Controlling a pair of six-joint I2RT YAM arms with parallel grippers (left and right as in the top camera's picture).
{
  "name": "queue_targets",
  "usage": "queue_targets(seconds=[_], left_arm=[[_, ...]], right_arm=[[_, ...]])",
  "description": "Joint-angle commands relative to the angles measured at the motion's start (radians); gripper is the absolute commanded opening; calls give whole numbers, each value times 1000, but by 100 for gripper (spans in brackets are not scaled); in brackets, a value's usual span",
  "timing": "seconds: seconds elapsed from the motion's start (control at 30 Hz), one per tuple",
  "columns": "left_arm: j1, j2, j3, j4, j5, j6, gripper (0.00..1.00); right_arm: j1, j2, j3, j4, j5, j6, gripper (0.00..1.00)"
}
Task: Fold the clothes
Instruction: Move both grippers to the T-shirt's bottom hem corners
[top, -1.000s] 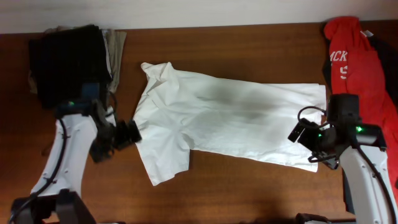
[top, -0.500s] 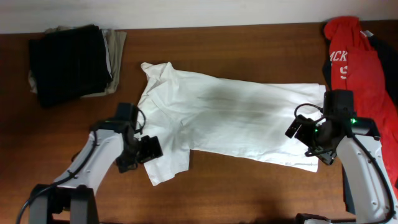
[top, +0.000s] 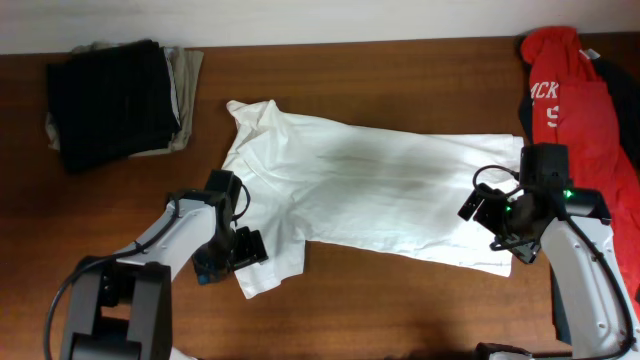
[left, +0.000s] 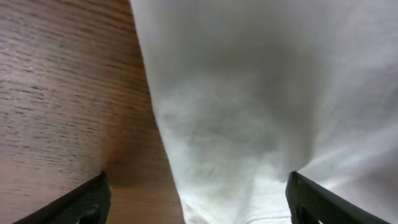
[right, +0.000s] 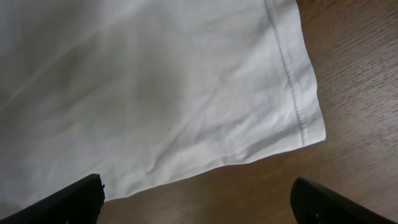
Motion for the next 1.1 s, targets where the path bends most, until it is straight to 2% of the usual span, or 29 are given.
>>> queue_targets(seconds=[0.0, 0.03, 0.13, 0.27, 0.3, 0.4, 0.43, 0.5, 0.53, 0.7, 0.9, 1.07], left_arm=[[-4, 59, -12, 18, 1, -9, 73], [-4, 60, -12, 19, 1, -9, 67], [-4, 61, -12, 21, 1, -9, 61], [-4, 61, -12, 21, 0, -8, 49], [-4, 61, -13, 21, 0, -8, 42], [-4, 61, -14, 25, 0, -8, 30], [-4, 61, -14, 26, 0, -8, 18], [-4, 61, -14, 28, 0, -8, 4], [-4, 61, -14, 32, 0, -8, 1], [-4, 61, -14, 48, 3, -8, 1], [-4, 61, -14, 56, 7, -8, 1], [-4, 61, -14, 69, 7, -8, 1]], right_arm=[[5, 3, -3, 3, -1, -1, 99], [5, 3, -3, 4, 3, 0, 98], [3, 3, -3, 4, 9, 3, 99], [-23, 3, -3, 4, 67, 79, 99], [-51, 3, -3, 6, 63, 81, 99], [-93, 3, -3, 7, 63, 81, 99], [-109, 3, -3, 6, 63, 81, 99], [-120, 3, -3, 6, 62, 81, 99], [-119, 4, -7, 6, 60, 81, 99], [-119, 5, -77, 12, 54, 82, 99], [-119, 13, -213, 103, 55, 143, 99], [-119, 118, -230, 117, 115, 200, 99]])
